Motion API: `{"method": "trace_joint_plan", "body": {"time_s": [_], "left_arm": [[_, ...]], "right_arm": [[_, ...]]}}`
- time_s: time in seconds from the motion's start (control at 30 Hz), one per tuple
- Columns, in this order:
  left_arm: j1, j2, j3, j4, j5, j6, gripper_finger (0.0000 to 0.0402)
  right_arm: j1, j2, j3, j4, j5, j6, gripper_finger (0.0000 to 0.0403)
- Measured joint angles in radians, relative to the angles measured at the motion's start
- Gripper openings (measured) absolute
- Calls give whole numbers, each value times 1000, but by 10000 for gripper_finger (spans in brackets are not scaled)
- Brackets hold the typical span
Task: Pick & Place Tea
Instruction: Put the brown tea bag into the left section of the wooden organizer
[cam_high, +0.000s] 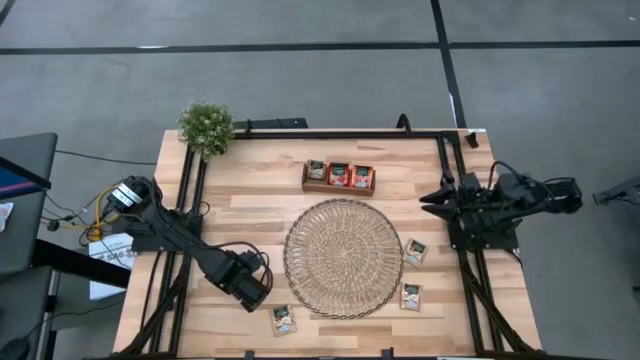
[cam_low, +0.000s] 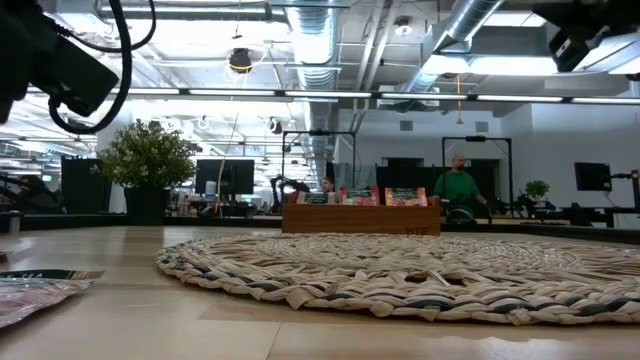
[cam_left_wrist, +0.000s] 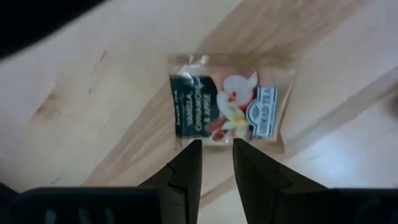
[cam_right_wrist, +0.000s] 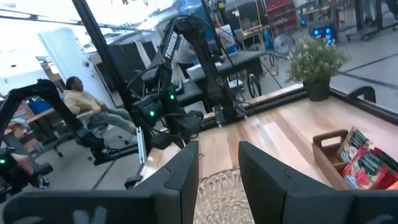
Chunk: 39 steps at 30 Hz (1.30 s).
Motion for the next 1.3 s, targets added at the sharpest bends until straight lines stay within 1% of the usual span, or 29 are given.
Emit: {"method": "trace_joint_plan", "body": {"time_s": [0.17,0.33,0.47,0.7,0.83,0.97,1.07,1.17,1.3], "left_arm": [[0,0,-29,35,-20,-1,83],[1,0,-53,22,-43,-23,83],[1,0,-53,13,-74,-28,83],[7,0,-56,29,-90,-18,83],[7,1,-109,102,-69,-45,83],[8,-5,-171,189,-41,-113,83],[7,-5,-186,214,-41,-139,81],[7,-5,-187,230,-46,-139,68],[7,-4,-188,235,-48,-138,29]], "right_arm": [[0,-20,-37,-5,0,-2,104],[0,-16,-65,0,0,21,104],[0,-16,-66,3,0,39,104],[0,-16,-66,11,0,41,104],[0,-16,-66,11,0,41,104],[0,-16,-66,11,0,41,104],[0,-16,-66,11,0,42,104],[-1,-16,-66,10,0,42,104],[-2,-16,-66,9,0,41,104]]}}
